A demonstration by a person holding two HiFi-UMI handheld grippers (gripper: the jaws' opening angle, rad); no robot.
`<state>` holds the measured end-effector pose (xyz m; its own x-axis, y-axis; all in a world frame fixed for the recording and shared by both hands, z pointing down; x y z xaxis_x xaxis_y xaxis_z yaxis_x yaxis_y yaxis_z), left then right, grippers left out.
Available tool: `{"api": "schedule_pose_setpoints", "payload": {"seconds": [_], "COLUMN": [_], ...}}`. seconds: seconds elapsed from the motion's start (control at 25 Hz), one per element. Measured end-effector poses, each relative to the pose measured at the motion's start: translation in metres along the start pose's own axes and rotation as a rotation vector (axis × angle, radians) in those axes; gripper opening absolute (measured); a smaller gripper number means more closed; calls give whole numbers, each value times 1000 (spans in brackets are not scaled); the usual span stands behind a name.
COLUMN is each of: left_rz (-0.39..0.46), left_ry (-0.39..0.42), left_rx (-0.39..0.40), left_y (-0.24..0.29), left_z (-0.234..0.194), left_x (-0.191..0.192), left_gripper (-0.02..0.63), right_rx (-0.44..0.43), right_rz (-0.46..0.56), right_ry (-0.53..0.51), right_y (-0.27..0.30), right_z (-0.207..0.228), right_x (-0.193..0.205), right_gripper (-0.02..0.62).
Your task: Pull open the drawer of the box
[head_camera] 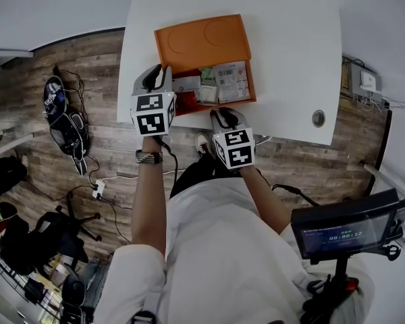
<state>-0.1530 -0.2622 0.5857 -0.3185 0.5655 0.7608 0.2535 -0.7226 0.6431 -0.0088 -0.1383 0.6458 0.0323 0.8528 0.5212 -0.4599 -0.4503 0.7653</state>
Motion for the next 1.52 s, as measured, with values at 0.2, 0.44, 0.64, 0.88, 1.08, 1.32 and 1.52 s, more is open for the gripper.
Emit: {"api": "schedule_pose_setpoints", "payload": {"seconds": [0.2, 0.44, 0.64, 0.88, 1.08, 1.32, 1.52], "left_rz": [-3, 12, 65, 125, 159, 221, 274], "left_ry": [-2, -4, 25, 51, 68, 112, 155], "left_rx": [6, 5, -29, -64, -68, -46, -27], "left_y": [2, -5, -29, -57, -75, -121, -139], "left_z": [0, 3, 8, -1, 9, 28, 52], "left_x": [0, -2, -4, -9, -17, -24, -49], "left_gripper": [71, 71, 80, 80, 80, 80, 79], "right_rx": [11, 21, 28, 40, 71, 108, 119], "right_rz": [-3, 0, 13, 15, 65, 213, 364], "right_ry": [7, 9, 20, 17, 25, 32, 16], "right_y": [1, -3, -20, -33, -55, -103, -147], "right_z": [4, 4, 1, -6, 3, -12, -9], "right_x": [0, 1, 5, 12, 7, -15, -68], "right_gripper": [71, 72, 110, 124, 123, 103, 66]}}
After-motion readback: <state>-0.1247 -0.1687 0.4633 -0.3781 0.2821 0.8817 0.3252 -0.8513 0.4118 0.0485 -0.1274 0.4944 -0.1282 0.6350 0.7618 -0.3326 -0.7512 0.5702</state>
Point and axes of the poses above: the fingertips, and each gripper's own axes: y forward along the fingers, z to its right, x out of its underside, the point moved 1 cm from there along -y, backward along the fingers, and after that the axes turned 12 degrees about y, right-handed, at the moved point
